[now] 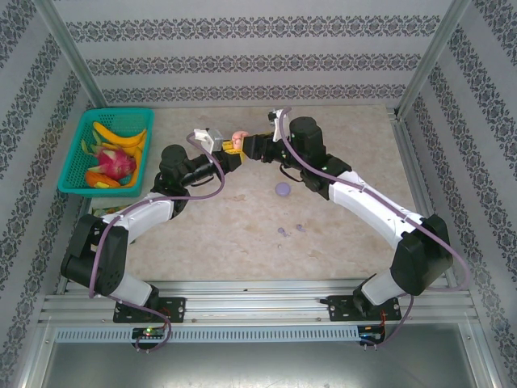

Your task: Insert the wireless bluetooth earbuds into the charging case

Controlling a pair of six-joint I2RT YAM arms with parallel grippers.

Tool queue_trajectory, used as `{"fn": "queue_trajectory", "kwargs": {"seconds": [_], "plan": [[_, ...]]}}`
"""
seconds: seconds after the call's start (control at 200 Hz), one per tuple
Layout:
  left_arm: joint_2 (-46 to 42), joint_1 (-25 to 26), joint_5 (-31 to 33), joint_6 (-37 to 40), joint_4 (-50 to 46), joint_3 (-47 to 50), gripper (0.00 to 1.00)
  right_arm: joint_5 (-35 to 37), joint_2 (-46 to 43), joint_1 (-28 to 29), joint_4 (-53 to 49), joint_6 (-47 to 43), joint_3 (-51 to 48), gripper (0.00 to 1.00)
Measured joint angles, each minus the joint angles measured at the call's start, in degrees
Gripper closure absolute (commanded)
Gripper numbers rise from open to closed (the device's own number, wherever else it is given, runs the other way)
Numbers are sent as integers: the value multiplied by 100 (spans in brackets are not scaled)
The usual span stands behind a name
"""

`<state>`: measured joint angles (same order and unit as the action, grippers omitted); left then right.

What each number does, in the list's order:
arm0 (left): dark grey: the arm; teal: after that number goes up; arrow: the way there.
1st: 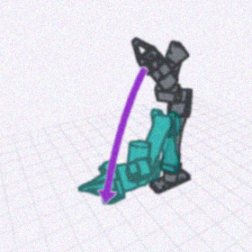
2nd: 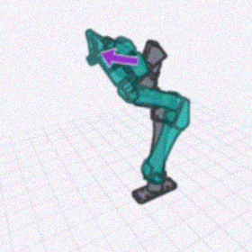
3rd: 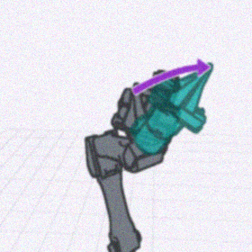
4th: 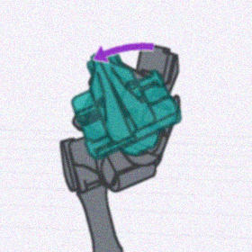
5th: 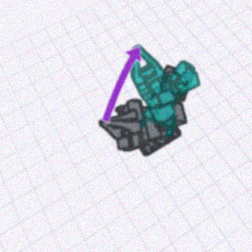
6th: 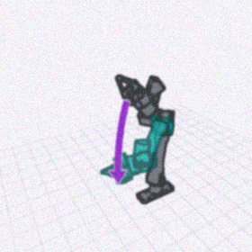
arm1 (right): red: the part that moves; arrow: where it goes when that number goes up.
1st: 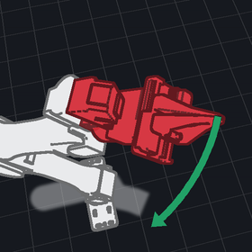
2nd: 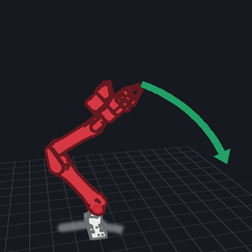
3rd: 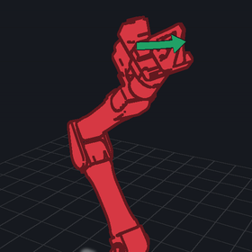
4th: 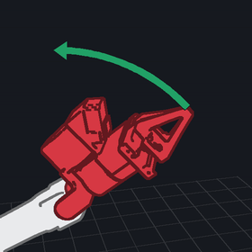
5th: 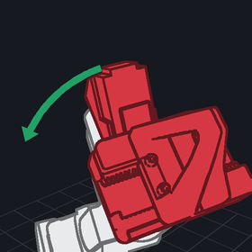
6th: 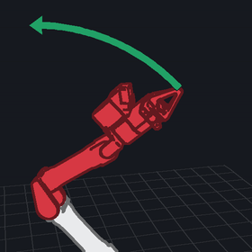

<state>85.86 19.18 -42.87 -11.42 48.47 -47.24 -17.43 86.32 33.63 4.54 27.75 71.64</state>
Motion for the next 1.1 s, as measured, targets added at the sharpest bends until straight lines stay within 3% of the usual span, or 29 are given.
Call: {"fn": "queue_trajectory", "kwargs": {"seconds": [0.155, 0.36, 0.46, 0.61, 0.724, 1.099], "plan": [[0, 0, 0, -2, 4, 0, 100, -2, -74, -109, 4, 262, -4, 37], [0, 2, 0, -26, 107, 0, 100, -39, -623, -280, 0, 579, -92, 36], [0, 0, 0, -44, 146, 0, 100, -103, -848, -306, -22, 748, -92, 44], [2, 2, 0, -66, 197, 0, 100, -249, -933, -310, -289, 1016, -87, 68], [2, 2, 0, -68, 229, 0, 100, -341, -903, -251, -522, 1303, -87, 76], [2, 2, -2, -70, 260, 0, 100, -522, -525, 142, -678, 1591, -24, 82]]}}
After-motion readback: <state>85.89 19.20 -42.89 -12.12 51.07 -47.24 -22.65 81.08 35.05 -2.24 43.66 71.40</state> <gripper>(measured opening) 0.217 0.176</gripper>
